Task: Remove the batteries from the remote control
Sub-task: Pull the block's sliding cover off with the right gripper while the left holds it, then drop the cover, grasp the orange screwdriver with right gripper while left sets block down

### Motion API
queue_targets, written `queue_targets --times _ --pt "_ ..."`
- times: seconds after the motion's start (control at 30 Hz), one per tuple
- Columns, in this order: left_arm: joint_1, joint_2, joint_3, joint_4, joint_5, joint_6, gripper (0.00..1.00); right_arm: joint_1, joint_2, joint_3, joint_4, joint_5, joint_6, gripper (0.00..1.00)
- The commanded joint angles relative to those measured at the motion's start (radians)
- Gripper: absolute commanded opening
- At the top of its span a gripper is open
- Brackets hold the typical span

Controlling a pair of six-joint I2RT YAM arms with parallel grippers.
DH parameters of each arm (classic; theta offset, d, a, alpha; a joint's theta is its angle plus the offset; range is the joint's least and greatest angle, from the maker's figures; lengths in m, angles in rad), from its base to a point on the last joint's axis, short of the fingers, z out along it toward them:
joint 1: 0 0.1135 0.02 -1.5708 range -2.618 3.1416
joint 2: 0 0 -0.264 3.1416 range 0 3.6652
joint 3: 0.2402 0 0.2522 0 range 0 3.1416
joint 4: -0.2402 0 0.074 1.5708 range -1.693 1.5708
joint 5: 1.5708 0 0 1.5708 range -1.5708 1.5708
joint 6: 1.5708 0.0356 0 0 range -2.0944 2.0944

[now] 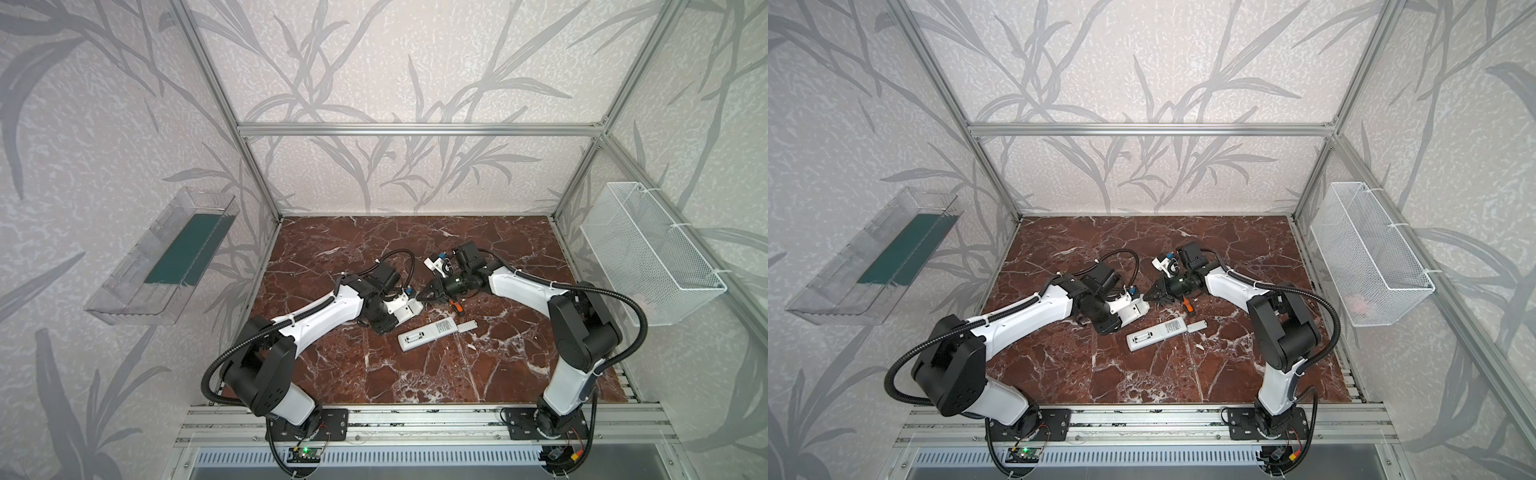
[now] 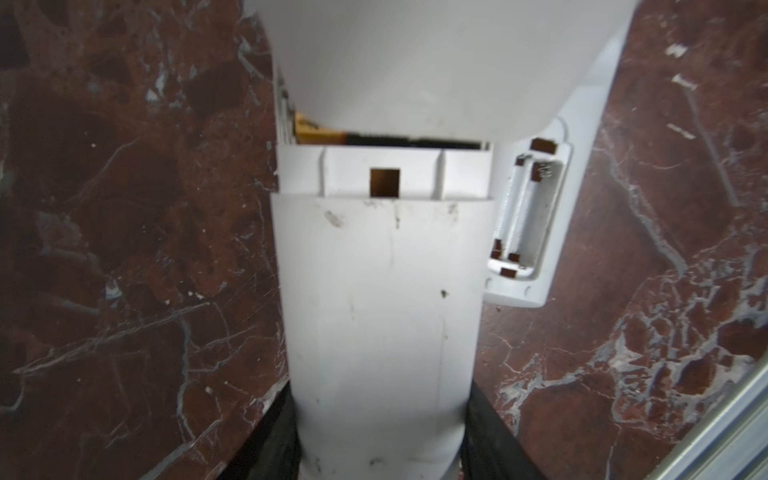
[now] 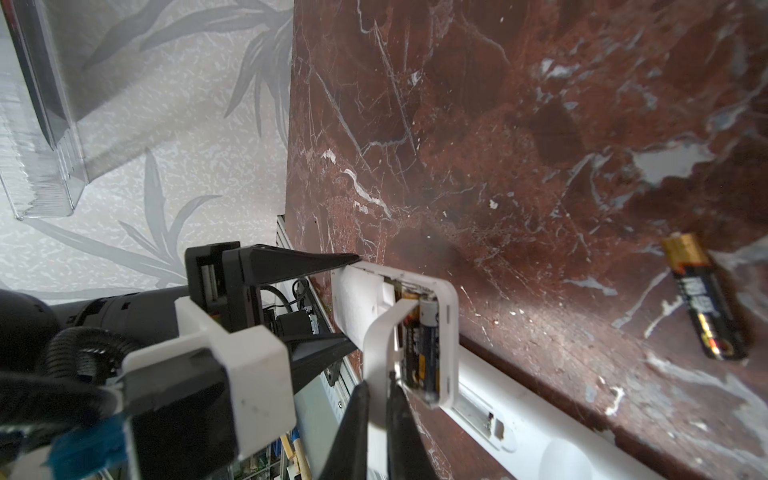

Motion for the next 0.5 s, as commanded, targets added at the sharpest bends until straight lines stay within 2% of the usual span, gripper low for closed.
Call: queue_targets --times 0.0,0.1,0.3,0.47 --pt "0.002 0.043 0.022 -0.045 -0.116 -0.02 0.33 -0.001 0.04 0.0 0.023 -0.001 0.013 0.15" --pt "0.012 0.095 0.053 -0.098 -0.219 -0.053 0.31 -0.001 0.061 0.002 0.042 -0.002 0.023 0.15" --pt "0.025 0.095 0.055 -0.095 -0.218 -0.066 0.31 0.0 0.103 0.002 0.076 -0.012 0.042 0.16" --pt "0.03 0.079 0.056 -0.09 -0.219 -0.061 0.31 -0.003 0.082 -0.01 0.065 -0.005 0.028 0.28"
